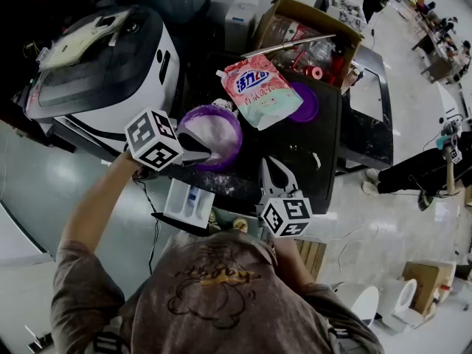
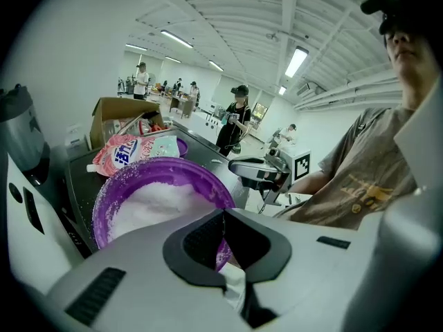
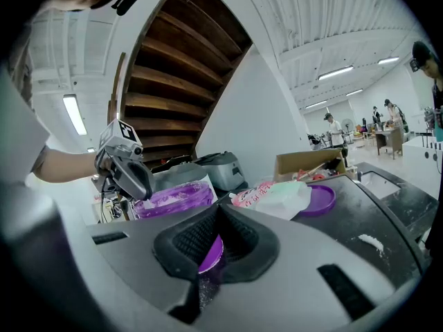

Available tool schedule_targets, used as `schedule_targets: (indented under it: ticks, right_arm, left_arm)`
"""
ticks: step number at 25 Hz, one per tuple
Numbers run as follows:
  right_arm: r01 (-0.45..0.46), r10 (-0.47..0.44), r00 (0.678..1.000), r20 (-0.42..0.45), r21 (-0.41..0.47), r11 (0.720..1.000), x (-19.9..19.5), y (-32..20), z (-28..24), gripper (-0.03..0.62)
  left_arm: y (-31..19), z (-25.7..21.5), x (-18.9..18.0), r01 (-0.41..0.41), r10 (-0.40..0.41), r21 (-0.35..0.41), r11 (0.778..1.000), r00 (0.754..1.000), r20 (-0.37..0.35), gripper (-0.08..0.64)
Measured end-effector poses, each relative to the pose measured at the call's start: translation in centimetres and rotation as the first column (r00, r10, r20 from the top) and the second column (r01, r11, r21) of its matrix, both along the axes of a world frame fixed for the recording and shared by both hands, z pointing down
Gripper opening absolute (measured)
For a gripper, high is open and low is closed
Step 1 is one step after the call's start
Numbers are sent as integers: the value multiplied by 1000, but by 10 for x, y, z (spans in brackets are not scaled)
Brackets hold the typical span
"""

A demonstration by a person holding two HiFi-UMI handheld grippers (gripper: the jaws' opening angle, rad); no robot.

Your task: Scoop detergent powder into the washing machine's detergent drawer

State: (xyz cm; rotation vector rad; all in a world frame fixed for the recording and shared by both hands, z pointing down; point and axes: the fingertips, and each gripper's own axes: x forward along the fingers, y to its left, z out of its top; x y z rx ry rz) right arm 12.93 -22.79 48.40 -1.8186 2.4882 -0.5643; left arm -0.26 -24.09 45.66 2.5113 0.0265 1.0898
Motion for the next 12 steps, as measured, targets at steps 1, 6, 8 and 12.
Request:
schedule_targets:
  ticks: [1,6,8,12]
  right_arm:
    - [-1,1,1000,0,0,1000,0,0,0,0]
    - [0,0,1000,-1,-1,1000,0,-2,-1,0]
    - [2,-2,1000,-2,-2,1000,-1,-3,-1,0]
    - [4,-4,1000,-1,-4,1000,-3,-4,1,0]
  left_arm:
    - [0,-1,0,1,-1,-10,1000,1000,-6,23]
    - [0,-4,0,12,-15,-57,998,999,-39,23]
    - [-1,-6,-1,23,-27,-81,996,998,-58,23]
    - [-3,-9,-3,49,-61,-126,991,994,-93,23]
